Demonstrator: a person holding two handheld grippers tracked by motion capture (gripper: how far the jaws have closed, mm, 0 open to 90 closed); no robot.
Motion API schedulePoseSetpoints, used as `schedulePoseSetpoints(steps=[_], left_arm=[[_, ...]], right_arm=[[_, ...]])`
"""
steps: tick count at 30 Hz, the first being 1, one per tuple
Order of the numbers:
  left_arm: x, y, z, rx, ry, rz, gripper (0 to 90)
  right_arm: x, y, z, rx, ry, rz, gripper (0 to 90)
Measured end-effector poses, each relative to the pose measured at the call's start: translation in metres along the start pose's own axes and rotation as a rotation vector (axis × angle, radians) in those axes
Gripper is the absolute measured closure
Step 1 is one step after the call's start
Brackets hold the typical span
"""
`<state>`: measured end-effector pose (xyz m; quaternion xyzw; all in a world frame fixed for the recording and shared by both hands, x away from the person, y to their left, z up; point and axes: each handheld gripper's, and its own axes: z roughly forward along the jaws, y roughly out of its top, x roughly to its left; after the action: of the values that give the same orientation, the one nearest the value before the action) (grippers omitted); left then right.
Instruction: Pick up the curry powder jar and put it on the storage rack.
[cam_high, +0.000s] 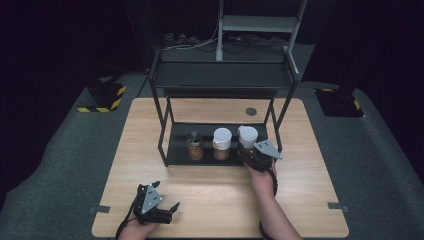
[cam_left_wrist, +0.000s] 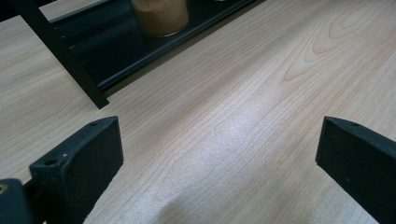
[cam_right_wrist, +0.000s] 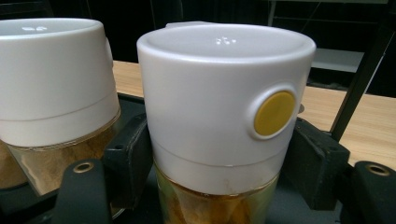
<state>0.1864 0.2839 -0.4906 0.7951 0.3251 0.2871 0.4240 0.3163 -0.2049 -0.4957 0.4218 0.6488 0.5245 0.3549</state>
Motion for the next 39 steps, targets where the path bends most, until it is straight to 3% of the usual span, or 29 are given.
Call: schedulePoseSetpoints(steps=[19, 26, 39], left_arm=[[-0.0007, 0.0009, 0.0003, 0.005, 0.001, 0.009, 1.2], [-0.0009, 0.0013, 0.0004, 0.007, 0.001, 0.011, 1.1], [-0.0015, 0.0015, 0.0007, 0.008, 0.002, 0.015, 1.2]], right_arm=[[-0.0007, 0.0009, -0.0004, 0.006, 0.004, -0.005, 29.8], [-0.0011, 0.0025, -0.0004, 0.022, -0.006, 0.013, 19.8], [-0.0015, 0.0028, -0.0054, 0.016, -0.002, 0.009, 19.5]])
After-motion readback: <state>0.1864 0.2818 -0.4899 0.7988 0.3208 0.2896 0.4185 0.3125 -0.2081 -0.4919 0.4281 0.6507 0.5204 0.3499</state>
